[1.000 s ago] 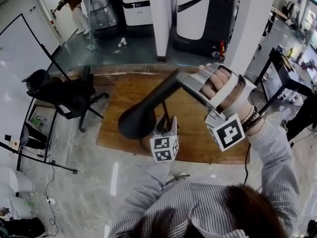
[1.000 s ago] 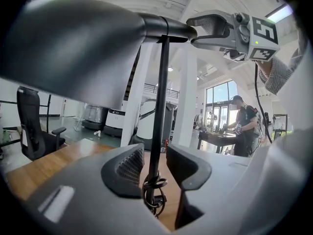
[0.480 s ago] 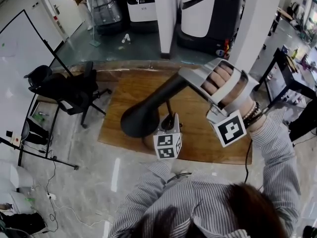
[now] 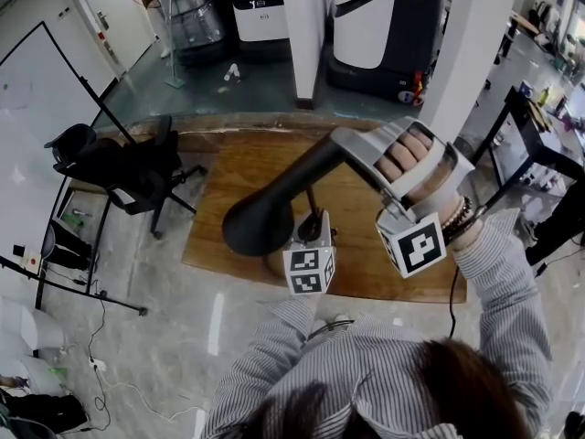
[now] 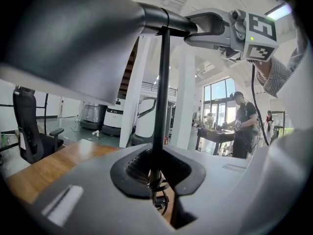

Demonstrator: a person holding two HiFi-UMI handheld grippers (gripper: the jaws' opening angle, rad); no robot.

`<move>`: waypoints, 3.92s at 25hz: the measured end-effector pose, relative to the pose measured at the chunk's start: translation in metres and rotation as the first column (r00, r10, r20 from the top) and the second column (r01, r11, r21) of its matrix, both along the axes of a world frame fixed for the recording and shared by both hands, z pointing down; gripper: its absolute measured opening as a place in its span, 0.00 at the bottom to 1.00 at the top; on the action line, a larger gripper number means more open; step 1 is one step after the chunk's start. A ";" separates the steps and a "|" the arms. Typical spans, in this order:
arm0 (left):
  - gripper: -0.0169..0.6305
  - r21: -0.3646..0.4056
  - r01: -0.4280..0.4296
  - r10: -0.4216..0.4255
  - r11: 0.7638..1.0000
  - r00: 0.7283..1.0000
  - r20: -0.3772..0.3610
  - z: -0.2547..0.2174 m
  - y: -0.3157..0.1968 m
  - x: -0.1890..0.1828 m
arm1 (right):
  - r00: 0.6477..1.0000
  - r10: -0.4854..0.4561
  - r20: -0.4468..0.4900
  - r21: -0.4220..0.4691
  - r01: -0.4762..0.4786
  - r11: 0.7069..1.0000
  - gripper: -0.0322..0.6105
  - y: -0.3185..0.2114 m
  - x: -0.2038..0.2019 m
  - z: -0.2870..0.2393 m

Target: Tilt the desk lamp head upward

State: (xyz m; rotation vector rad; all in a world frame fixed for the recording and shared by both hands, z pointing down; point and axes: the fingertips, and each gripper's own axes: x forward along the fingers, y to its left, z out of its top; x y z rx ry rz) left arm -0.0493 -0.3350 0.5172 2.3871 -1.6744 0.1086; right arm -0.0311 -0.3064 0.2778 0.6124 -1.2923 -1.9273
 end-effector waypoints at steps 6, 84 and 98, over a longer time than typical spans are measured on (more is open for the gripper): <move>0.06 -0.002 -0.009 0.009 1.000 1.000 0.007 0.000 -0.001 -0.001 | 0.992 0.050 0.120 -0.018 -0.048 0.999 0.42 -0.004 0.007 0.003; 0.07 -0.024 -0.134 0.133 0.991 0.990 -0.035 -0.003 0.002 0.002 | 0.079 0.671 0.737 -0.498 0.734 0.461 0.11 0.008 0.007 0.138; 0.01 0.100 -0.066 0.070 0.993 0.997 -0.040 -0.056 0.063 -0.021 | 0.219 0.710 0.670 -0.593 0.733 0.334 0.05 0.042 0.001 0.178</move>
